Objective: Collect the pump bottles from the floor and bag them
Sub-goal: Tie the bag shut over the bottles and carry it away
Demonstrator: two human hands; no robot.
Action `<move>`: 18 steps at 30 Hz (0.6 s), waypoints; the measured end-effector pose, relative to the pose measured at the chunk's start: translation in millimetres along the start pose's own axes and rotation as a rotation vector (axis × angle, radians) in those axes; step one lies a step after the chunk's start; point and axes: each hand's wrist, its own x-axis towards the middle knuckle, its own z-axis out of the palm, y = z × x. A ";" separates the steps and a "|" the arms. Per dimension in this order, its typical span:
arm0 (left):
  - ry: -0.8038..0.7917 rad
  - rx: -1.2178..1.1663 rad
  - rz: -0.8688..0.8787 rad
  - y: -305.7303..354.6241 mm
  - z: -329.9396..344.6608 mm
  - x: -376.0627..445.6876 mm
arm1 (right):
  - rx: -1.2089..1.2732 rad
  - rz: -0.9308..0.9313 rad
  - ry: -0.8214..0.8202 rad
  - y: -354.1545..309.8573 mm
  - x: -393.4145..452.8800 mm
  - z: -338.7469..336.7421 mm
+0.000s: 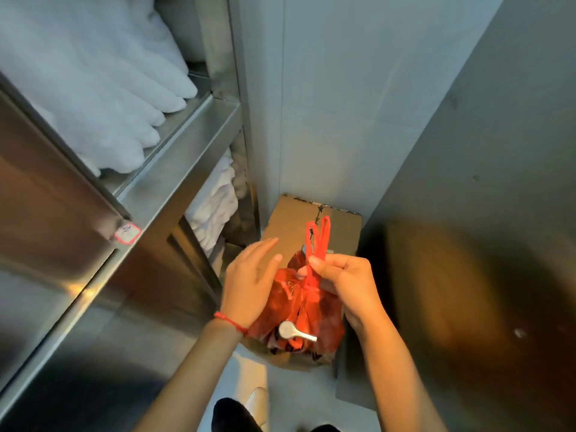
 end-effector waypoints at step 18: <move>0.160 0.616 -0.302 35.4 -69.7 -208.6 | -0.075 0.026 -0.157 15.6 -119.4 20.5</move>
